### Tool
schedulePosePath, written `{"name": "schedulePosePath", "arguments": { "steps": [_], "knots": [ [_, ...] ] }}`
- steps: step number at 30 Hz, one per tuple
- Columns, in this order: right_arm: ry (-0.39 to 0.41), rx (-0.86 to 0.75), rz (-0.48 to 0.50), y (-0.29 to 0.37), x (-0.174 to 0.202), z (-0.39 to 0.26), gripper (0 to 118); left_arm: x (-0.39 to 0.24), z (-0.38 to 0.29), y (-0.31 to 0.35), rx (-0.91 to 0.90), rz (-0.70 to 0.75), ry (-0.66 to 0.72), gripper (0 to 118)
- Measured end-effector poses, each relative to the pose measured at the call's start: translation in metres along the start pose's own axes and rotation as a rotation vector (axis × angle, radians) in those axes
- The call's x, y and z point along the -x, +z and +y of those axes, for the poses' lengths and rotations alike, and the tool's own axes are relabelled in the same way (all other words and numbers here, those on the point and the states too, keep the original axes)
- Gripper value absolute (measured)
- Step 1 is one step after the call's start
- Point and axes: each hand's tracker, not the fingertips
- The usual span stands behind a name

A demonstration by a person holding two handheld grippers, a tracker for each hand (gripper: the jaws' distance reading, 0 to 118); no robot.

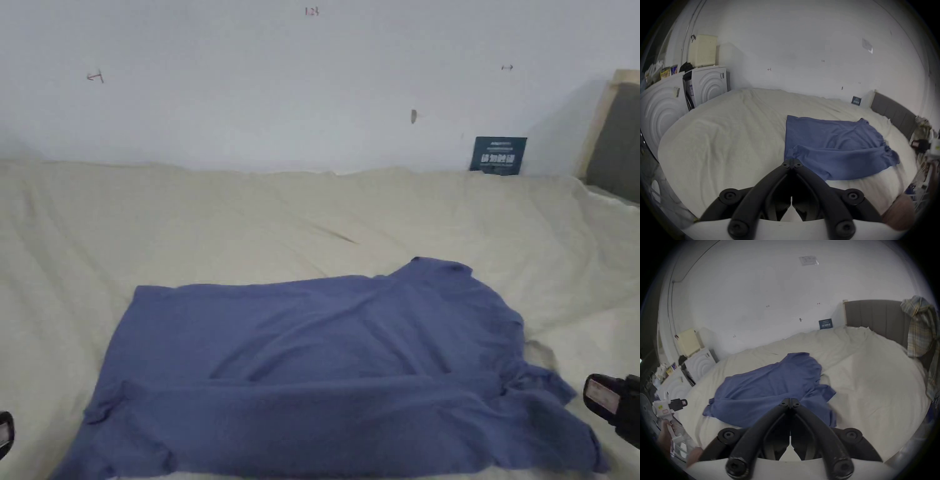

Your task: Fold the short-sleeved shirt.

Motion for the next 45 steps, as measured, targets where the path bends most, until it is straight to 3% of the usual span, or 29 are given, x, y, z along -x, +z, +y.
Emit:
{"name": "schedulePosePath", "arguments": {
  "steps": [4, 7, 10, 11, 12, 13, 14, 15, 17, 19, 22, 24, 25, 27, 28, 30, 31, 32, 34, 39, 42, 43, 45],
  "knots": [
    [-0.054, 0.013, -0.049, 0.003, 0.000, -0.008, 0, 0.015, 0.007, 0.000, 0.050, 0.035, 0.036, 0],
    [-0.126, 0.076, 0.042, 0.005, -0.003, -0.010, 0, 0.023, 0.011, -0.034, 0.307, 0.103, 0.000, 0],
    [-0.060, 0.123, 0.044, 0.005, 0.007, -0.012, 0, 0.035, 0.015, -0.068, 0.404, -0.022, 0.039, 0],
    [-0.012, 0.126, 0.020, 0.005, 0.013, -0.015, 0, 0.037, 0.016, -0.077, 0.378, 0.010, 0.062, 0],
    [0.013, 0.143, 0.005, 0.004, 0.019, -0.017, 0, 0.037, 0.017, -0.088, 0.352, 0.032, 0.056, 18],
    [0.018, 0.160, -0.011, 0.010, 0.021, -0.012, 0, 0.041, 0.018, -0.101, 0.349, 0.029, 0.065, 76],
    [0.010, 0.157, -0.005, 0.011, 0.024, -0.013, 0, 0.039, 0.018, -0.114, 0.385, 0.027, 0.088, 116],
    [0.004, 0.161, 0.010, 0.012, 0.025, -0.014, 0, 0.042, 0.021, -0.114, 0.327, 0.033, 0.069, 114],
    [-0.014, 0.186, 0.055, 0.017, 0.023, -0.009, 0, 0.034, 0.021, -0.132, 0.454, 0.080, 0.092, 113],
    [-0.032, 0.208, 0.066, 0.017, 0.022, -0.008, 0, 0.027, 0.006, -0.156, 0.546, 0.125, 0.011, 113],
    [-0.056, 0.211, 0.046, 0.019, 0.013, -0.005, 0, 0.012, -0.011, -0.168, 0.609, 0.111, -0.085, 113],
    [-0.035, 0.216, 0.001, 0.017, 0.009, -0.006, 0, -0.001, -0.017, -0.166, 0.567, 0.112, -0.166, 113],
    [-0.008, 0.218, -0.031, 0.017, 0.007, -0.004, 0, -0.006, -0.017, -0.163, 0.541, 0.100, -0.209, 107],
    [-0.005, 0.229, -0.031, 0.015, 0.005, -0.005, 0, -0.005, -0.015, -0.155, 0.512, 0.041, -0.232, 91],
    [-0.003, 0.236, -0.027, 0.015, 0.005, -0.005, 0, -0.006, -0.014, -0.151, 0.508, 0.033, -0.225, 70],
    [-0.010, 0.245, -0.012, 0.014, 0.004, -0.004, 0, -0.005, -0.010, -0.144, 0.485, 0.022, -0.228, 15],
    [-0.016, 0.252, 0.000, 0.013, 0.003, -0.004, 0, -0.010, -0.009, -0.140, 0.470, 0.022, -0.239, 4],
    [-0.015, 0.253, 0.003, 0.012, 0.002, -0.004, 0, -0.013, -0.009, -0.134, 0.435, 0.051, -0.266, 4],
    [-0.006, 0.240, 0.004, 0.010, -0.001, 0.000, 0, -0.014, -0.005, -0.129, 0.459, -0.053, -0.245, 4],
    [-0.049, 0.213, -0.075, -0.004, -0.032, 0.040, 0, -0.017, -0.002, -0.123, 0.448, -0.010, -0.251, 4],
    [-0.058, 0.469, -0.157, -0.043, -0.051, 0.062, 0, -0.015, 0.005, -0.121, 0.441, -0.022, -0.229, 4],
    [-0.080, 0.547, -0.132, -0.060, -0.062, 0.063, 16, -0.015, 0.007, -0.121, 0.446, -0.028, -0.226, 4],
    [-0.125, 0.594, -0.123, -0.085, -0.077, 0.058, 81, -0.017, 0.007, -0.120, 0.446, -0.028, -0.233, 4]
  ]
}}
